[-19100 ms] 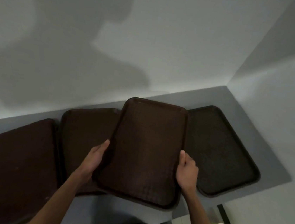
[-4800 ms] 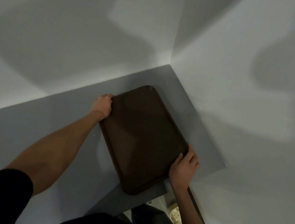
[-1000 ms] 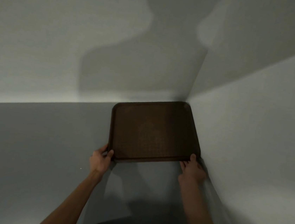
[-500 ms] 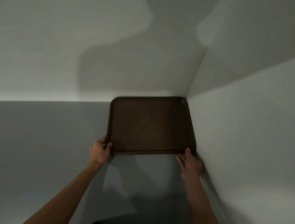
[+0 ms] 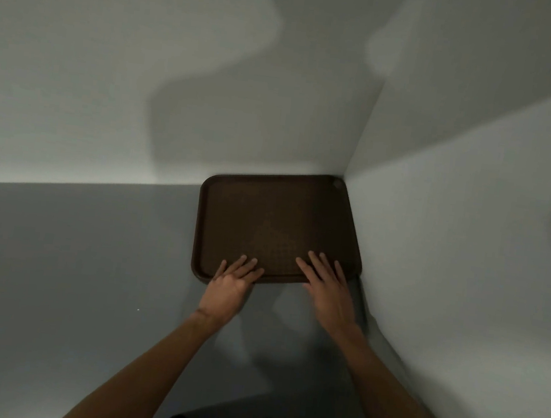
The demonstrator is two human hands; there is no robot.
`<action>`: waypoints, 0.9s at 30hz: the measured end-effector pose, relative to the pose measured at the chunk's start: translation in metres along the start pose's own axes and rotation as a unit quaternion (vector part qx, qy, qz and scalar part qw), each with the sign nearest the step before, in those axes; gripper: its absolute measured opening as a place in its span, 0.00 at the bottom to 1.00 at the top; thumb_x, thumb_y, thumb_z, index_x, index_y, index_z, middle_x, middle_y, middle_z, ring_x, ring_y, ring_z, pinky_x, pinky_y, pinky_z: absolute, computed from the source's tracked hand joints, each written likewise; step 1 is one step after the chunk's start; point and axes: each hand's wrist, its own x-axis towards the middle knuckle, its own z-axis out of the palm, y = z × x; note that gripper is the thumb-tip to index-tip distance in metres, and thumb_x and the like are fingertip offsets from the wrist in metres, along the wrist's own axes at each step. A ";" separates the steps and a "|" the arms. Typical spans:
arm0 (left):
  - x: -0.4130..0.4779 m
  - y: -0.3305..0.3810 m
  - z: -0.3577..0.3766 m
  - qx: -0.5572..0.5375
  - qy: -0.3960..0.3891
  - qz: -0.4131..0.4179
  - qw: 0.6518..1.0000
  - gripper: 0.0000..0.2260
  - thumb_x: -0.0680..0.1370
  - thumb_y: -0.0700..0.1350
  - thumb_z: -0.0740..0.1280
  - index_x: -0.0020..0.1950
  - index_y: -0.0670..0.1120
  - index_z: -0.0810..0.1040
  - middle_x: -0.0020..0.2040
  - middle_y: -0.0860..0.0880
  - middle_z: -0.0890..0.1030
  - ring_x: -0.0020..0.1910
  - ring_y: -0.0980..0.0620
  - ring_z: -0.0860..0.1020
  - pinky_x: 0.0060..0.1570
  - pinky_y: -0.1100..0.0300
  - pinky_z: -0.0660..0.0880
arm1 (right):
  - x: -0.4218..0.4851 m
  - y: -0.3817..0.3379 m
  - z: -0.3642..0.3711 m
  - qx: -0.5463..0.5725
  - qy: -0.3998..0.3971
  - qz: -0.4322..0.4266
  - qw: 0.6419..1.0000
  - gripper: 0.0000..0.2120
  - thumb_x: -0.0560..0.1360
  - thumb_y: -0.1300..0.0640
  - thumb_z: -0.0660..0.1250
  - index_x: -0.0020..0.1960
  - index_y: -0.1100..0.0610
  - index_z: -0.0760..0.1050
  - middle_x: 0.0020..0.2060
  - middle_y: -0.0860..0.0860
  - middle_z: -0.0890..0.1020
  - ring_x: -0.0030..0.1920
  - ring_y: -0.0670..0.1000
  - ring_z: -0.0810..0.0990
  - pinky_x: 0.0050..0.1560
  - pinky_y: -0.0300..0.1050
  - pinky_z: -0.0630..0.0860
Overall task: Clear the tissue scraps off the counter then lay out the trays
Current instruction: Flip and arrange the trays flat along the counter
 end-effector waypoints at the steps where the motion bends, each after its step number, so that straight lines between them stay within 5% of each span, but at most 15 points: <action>1: 0.000 0.000 -0.003 0.001 -0.008 -0.008 1.000 0.20 0.81 0.42 0.65 0.73 0.54 0.77 0.76 0.52 0.73 0.78 0.47 0.68 0.73 0.36 0.66 | 0.004 0.003 0.001 -0.010 -0.018 -0.006 1.000 0.34 0.80 0.56 0.69 0.83 0.44 0.61 0.82 0.50 0.65 0.82 0.55 0.62 0.81 0.59 0.57; 7: -0.002 0.009 -0.018 -0.015 -0.056 -0.029 0.998 0.31 0.78 0.47 0.43 0.79 0.53 0.69 0.81 0.53 0.64 0.83 0.49 0.56 0.78 0.36 0.53 | 0.010 0.013 0.008 -0.036 -0.039 -0.037 0.998 0.35 0.82 0.55 0.66 0.84 0.41 0.54 0.83 0.48 0.61 0.83 0.55 0.59 0.80 0.59 0.57; 11: 0.003 0.007 -0.015 -0.014 -0.063 -0.032 0.997 0.23 0.84 0.42 0.57 0.79 0.54 0.68 0.82 0.55 0.63 0.83 0.50 0.56 0.78 0.36 0.55 | 0.009 0.015 0.004 -0.061 -0.046 -0.044 0.996 0.36 0.83 0.53 0.65 0.85 0.41 0.51 0.84 0.47 0.59 0.83 0.54 0.58 0.80 0.62 0.59; 14: -0.002 -0.006 -0.011 0.001 -0.045 -0.057 0.997 0.23 0.82 0.50 0.66 0.78 0.56 0.69 0.80 0.52 0.66 0.81 0.47 0.60 0.76 0.36 0.62 | 0.008 0.014 0.000 -0.077 -0.060 -0.038 0.994 0.33 0.84 0.48 0.62 0.85 0.41 0.51 0.84 0.47 0.58 0.83 0.56 0.58 0.78 0.69 0.60; 20: -0.021 -0.029 -0.005 0.020 -0.014 -0.194 0.981 0.32 0.80 0.63 0.66 0.81 0.64 0.56 0.83 0.37 0.40 0.79 0.27 0.39 0.70 0.29 0.33 | 0.006 0.014 0.000 -0.111 -0.085 -0.031 0.990 0.34 0.85 0.49 0.61 0.85 0.40 0.47 0.84 0.46 0.56 0.83 0.60 0.58 0.74 0.78 0.58; 22: -0.020 -0.033 -0.009 -0.059 -0.004 -0.250 0.966 0.36 0.76 0.62 0.72 0.81 0.61 0.60 0.81 0.31 0.41 0.79 0.25 0.45 0.76 0.30 0.44 | 0.006 0.014 -0.001 -0.122 -0.086 -0.032 0.988 0.37 0.84 0.52 0.63 0.85 0.40 0.44 0.85 0.47 0.54 0.82 0.63 0.58 0.73 0.79 0.59; 24: -0.016 -0.036 -0.017 -0.153 -0.014 -0.281 0.947 0.42 0.71 0.57 0.79 0.81 0.55 0.63 0.79 0.29 0.51 0.76 0.25 0.59 0.76 0.38 0.63 | 0.008 0.013 -0.003 -0.135 -0.097 -0.033 0.986 0.39 0.84 0.56 0.61 0.85 0.40 0.41 0.85 0.47 0.51 0.82 0.66 0.56 0.73 0.79 0.58; 27: -0.008 -0.035 -0.027 -0.164 -0.027 -0.297 0.940 0.44 0.68 0.53 0.82 0.80 0.52 0.65 0.69 0.35 0.64 0.67 0.29 0.71 0.72 0.42 0.70 | 0.005 0.006 -0.003 -0.154 -0.106 -0.030 0.982 0.40 0.84 0.59 0.58 0.85 0.41 0.38 0.85 0.46 0.46 0.82 0.69 0.52 0.75 0.77 0.55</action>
